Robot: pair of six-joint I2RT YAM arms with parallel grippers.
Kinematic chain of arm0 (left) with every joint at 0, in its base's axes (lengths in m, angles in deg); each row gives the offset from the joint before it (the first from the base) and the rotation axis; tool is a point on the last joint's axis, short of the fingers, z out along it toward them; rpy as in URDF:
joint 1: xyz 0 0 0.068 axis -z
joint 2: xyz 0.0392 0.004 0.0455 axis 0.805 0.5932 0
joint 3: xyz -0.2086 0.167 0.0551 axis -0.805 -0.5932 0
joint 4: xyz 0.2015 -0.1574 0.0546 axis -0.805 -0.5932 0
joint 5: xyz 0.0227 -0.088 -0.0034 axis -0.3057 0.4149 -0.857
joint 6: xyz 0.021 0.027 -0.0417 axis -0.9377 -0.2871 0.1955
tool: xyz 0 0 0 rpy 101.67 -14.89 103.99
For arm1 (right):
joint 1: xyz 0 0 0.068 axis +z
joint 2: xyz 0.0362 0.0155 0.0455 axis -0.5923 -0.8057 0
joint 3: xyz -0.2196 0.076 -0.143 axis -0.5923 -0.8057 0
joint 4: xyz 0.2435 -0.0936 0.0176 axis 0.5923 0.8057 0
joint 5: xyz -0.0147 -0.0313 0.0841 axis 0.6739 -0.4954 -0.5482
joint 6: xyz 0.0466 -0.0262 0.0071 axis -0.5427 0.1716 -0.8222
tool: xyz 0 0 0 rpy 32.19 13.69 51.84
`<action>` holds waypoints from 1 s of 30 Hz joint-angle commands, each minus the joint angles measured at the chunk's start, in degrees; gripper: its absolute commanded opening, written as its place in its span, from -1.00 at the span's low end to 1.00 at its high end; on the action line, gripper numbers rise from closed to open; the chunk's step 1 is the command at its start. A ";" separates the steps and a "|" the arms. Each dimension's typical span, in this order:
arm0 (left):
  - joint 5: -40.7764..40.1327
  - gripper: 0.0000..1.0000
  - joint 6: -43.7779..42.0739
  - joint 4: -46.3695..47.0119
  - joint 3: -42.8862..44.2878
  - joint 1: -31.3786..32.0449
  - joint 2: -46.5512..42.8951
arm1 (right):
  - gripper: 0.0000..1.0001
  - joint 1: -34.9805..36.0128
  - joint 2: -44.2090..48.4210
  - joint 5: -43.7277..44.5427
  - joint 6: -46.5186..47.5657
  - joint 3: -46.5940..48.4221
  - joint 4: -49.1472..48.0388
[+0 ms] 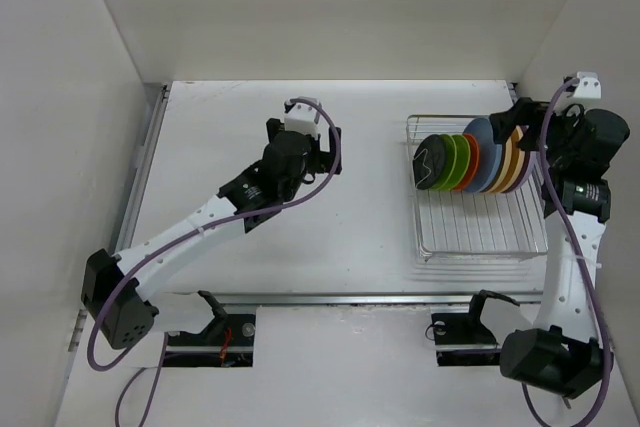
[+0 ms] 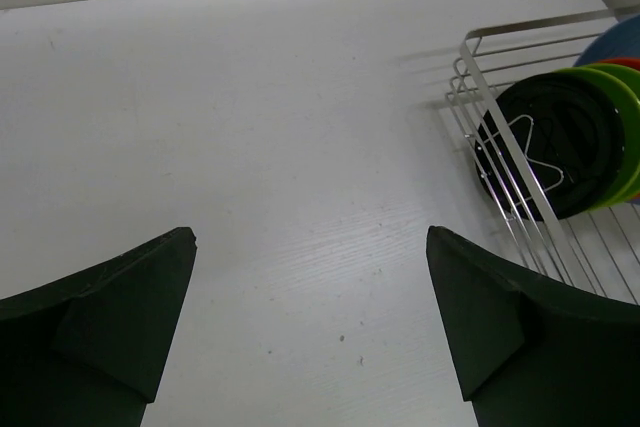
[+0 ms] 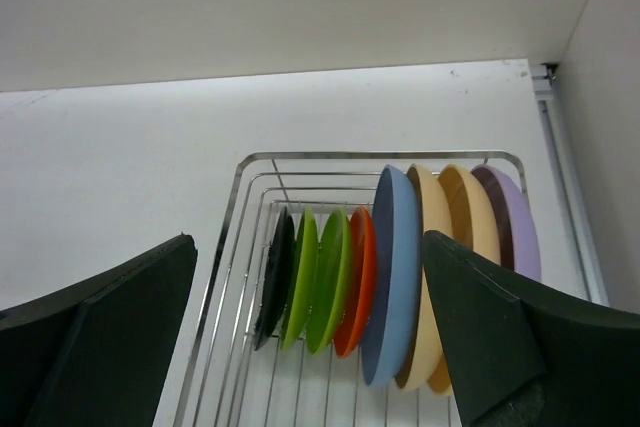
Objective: Unload the plates from the dish rack
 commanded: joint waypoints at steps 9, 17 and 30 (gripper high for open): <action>-6.37 1.00 -0.21 1.93 2.95 -0.47 -1.30 | 1.00 -0.53 1.14 -9.34 3.40 -1.53 -1.74; -5.85 1.00 0.31 1.40 3.49 -0.47 -0.25 | 0.98 -0.53 1.14 -3.87 2.69 -1.53 -2.53; -6.11 1.00 0.32 0.87 4.01 -0.47 1.34 | 1.00 0.69 -0.26 1.11 6.47 -1.01 -0.52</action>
